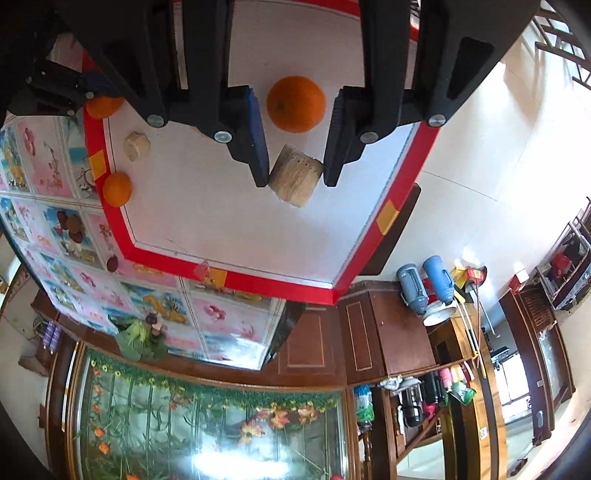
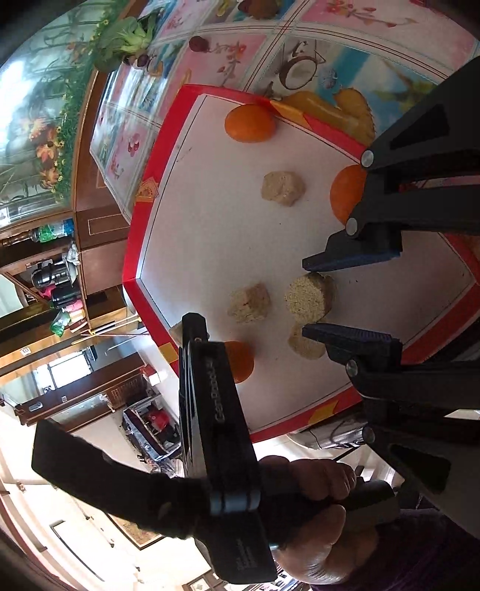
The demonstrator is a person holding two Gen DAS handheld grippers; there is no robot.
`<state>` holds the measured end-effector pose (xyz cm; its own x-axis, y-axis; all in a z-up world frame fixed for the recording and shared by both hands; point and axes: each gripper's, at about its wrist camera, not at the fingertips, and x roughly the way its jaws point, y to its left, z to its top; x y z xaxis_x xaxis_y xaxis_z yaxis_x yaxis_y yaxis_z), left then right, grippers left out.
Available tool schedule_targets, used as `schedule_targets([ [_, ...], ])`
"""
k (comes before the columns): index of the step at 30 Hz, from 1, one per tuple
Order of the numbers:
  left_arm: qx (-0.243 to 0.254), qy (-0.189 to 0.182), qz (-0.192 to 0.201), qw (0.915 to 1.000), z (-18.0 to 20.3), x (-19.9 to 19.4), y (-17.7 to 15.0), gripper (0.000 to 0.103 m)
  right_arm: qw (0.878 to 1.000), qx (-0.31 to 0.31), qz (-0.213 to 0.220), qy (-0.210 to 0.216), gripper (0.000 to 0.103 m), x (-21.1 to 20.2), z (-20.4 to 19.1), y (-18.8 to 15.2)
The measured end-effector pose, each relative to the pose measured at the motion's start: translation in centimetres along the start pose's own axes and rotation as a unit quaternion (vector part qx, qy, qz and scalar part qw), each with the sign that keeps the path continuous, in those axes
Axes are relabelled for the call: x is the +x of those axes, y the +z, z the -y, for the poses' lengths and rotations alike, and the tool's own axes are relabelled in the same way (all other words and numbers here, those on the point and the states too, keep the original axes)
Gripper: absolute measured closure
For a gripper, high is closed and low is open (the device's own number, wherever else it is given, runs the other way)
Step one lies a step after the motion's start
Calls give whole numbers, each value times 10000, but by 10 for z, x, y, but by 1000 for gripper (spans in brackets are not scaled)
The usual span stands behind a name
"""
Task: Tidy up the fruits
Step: 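Open both grippers to drop the cookie and bread cube into the tray, then move both tools back over the food pile beside the bok choy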
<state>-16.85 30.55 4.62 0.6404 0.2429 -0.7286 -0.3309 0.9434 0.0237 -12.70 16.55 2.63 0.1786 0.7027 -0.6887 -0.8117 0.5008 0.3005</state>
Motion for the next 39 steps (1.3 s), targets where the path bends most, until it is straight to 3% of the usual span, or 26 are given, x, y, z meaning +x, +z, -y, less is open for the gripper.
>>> schedule_targets([
  [2, 4, 21, -184, 9998, 2, 8, 1, 71, 10000, 10, 62, 59, 65, -2, 1, -1],
  [6, -6, 141, -309, 9994, 6, 13, 1, 69, 9992, 158, 242, 287, 62, -10, 8, -3],
  [10, -70, 254, -221, 9994, 5, 7, -1, 44, 9974, 365, 494, 367, 61, -21, 15, -4],
  [21, -444, 403, 309, 9977, 1, -39, -18, 26, 9936, 545, 903, 399, 61, -41, 25, -9],
  [35, 154, 154, 435, 9988, 58, -62, -31, 25, 9856, 1065, 1312, 43, 61, -89, 78, -27],
  [39, 346, 62, 478, 9982, 80, -66, -33, 13, 9779, 1340, 1587, -261, 61, -118, 109, -33],
])
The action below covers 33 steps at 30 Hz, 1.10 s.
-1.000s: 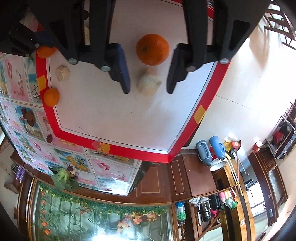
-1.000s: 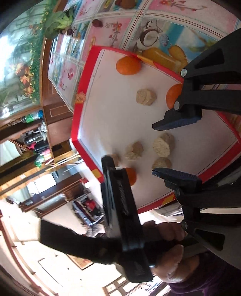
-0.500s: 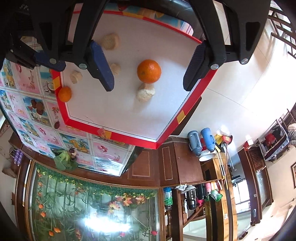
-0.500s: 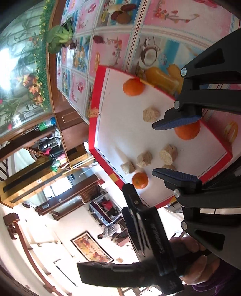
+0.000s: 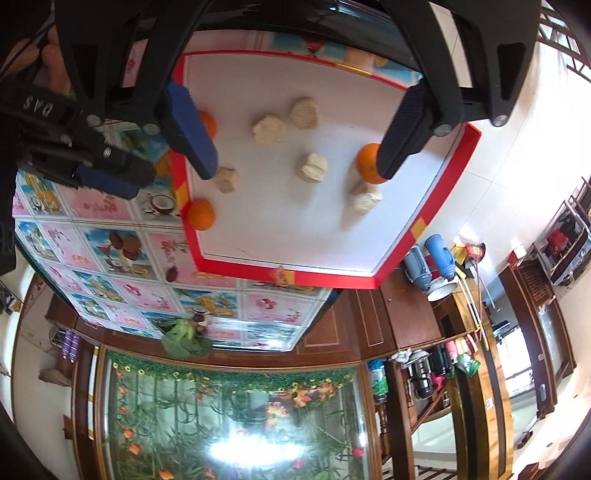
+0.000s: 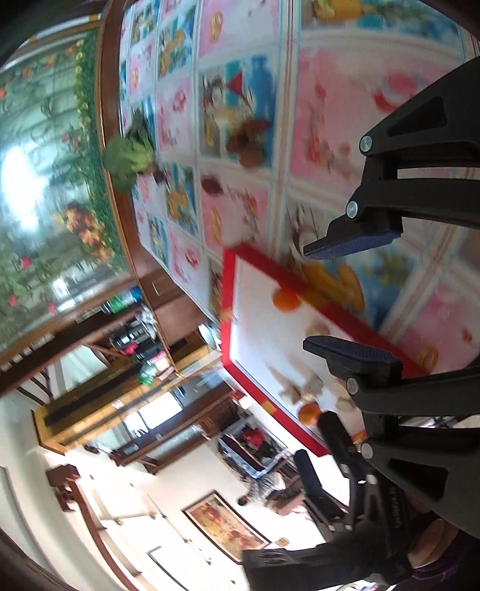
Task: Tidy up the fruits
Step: 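Move both tools back over the food pile beside the bok choy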
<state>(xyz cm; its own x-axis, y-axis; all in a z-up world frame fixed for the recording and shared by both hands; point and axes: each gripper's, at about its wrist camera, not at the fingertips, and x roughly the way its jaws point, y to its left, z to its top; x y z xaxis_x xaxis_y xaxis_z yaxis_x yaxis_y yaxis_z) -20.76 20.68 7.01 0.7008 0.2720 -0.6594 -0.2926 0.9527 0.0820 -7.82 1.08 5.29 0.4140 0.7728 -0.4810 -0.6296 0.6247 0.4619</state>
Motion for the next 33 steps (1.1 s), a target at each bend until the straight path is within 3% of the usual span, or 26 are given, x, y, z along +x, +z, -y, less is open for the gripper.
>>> schedule_targets([
  [3, 238, -89, 3, 9997, 21, -2, 1, 13, 9987, 272, 269, -346, 60, -20, 26, 15],
  [5, 391, -164, -5, 9991, 36, -3, 3, 13, 9968, 354, 307, -652, 52, -26, 42, 28],
  [7, 560, -232, -20, 9982, 52, -3, 3, 13, 9928, 402, 354, -1067, 52, -30, 59, 45],
  [14, 970, -442, -96, 9942, 100, -5, 7, 13, 9873, 426, 448, -1464, 52, -27, 98, 89],
  [18, 1236, -549, -112, 9907, 130, -6, 17, 13, 9891, 403, 464, -1336, 52, -19, 119, 85],
  [20, 1373, -542, -72, 9890, 144, -6, 23, 13, 9878, 628, 65, -1421, 52, -14, 134, 81],
  [26, 1699, -534, 78, 9840, 188, 7, 46, 12, 9856, 473, -226, -1607, 52, -20, 147, 84],
  [33, 1427, -303, -100, 9893, 192, 51, 64, 12, 9886, 81, -378, -1456, 53, -23, 142, 84],
])
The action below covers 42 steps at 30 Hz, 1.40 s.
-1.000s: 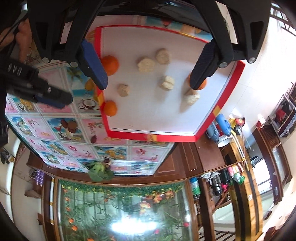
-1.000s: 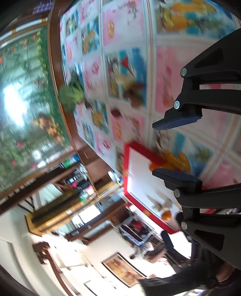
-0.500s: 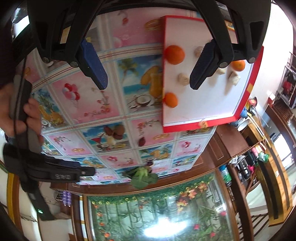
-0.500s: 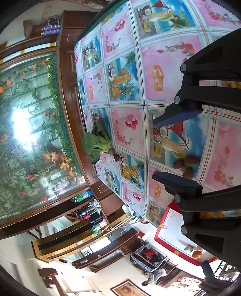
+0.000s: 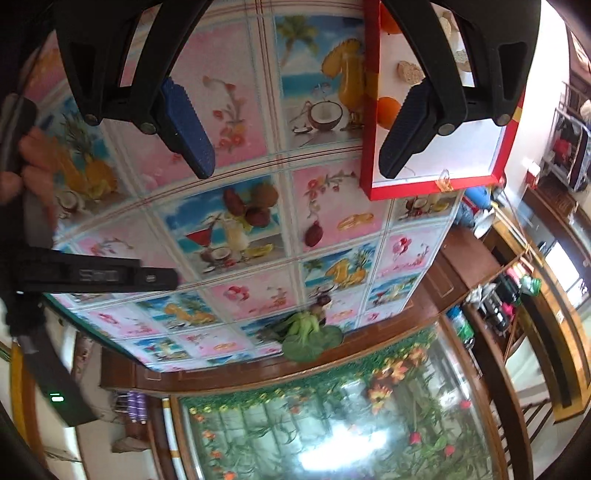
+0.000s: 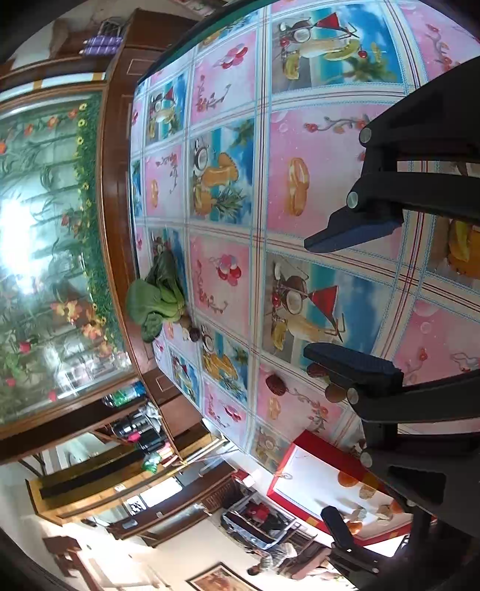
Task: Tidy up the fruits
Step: 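Move both tools back over the food pile beside the bok choy, then grasp a red date with the right gripper while the left grasps a brown round nut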
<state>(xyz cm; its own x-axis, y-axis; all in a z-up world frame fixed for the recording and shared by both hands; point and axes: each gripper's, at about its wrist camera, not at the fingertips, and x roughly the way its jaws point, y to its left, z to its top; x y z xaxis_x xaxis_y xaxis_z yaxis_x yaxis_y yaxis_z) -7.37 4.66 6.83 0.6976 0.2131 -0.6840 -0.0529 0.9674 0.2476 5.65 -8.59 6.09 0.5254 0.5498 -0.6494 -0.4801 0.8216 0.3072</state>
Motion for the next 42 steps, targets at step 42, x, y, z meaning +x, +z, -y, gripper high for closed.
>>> schedule_targets([
  [42, -123, -427, -614, 9971, -9, 70, 5, 13, 9993, 250, -269, -86, 90, 38, -11, -7],
])
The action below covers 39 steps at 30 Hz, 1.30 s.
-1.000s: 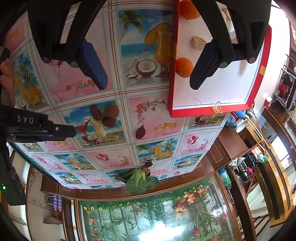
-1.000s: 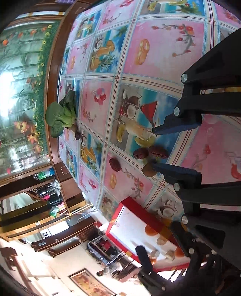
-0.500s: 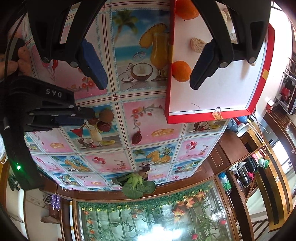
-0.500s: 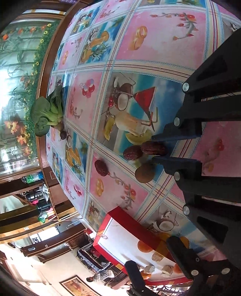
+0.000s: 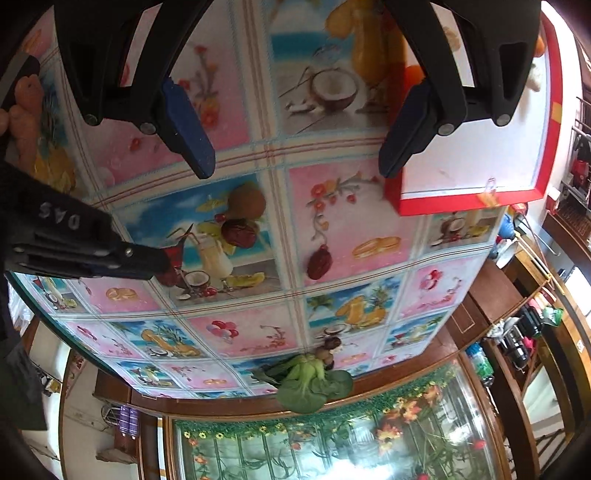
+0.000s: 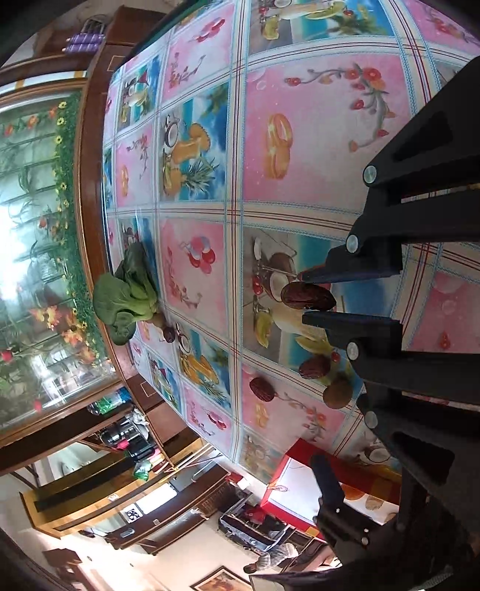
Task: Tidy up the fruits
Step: 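Grasp a red date with the right gripper while the left grasps a brown round nut, then carry the red date and brown nut over the tray with both grippers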
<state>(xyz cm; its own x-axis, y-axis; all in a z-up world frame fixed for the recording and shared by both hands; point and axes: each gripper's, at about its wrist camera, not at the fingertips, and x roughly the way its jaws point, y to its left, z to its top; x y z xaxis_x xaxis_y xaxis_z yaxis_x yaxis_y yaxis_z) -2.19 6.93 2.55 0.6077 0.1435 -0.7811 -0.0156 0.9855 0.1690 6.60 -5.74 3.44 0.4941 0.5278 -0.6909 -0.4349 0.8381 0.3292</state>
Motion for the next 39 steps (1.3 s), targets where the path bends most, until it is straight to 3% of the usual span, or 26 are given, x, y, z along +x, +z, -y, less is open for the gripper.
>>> schedule_targets([
  [4, 16, -116, -109, 9999, 9, 12, 9, 28, 10000, 30, -12, 50, 90, 1, -1, 1],
  [8, -75, -227, -194, 9995, 11, 23, 15, 37, 10000, 34, 12, 67, 90, 1, -1, 3],
  [10, -89, -311, -290, 9991, 13, 29, 15, 51, 9999, 40, 9, 92, 90, 1, 0, 3],
  [16, -160, -551, -316, 9978, 14, 34, 14, 74, 9999, -28, 95, 88, 90, -1, -2, 1],
  [23, -255, -452, -177, 9985, 12, 23, 12, 74, 9996, -48, 271, 87, 90, -5, -1, 2],
  [31, -351, -280, 380, 9983, -2, -32, 4, 74, 9989, 102, 458, -15, 90, -8, 10, 2],
  [39, -873, 11, 890, 9922, -72, -97, -35, 74, 9969, 557, 244, 491, 90, -3, -3, -8],
])
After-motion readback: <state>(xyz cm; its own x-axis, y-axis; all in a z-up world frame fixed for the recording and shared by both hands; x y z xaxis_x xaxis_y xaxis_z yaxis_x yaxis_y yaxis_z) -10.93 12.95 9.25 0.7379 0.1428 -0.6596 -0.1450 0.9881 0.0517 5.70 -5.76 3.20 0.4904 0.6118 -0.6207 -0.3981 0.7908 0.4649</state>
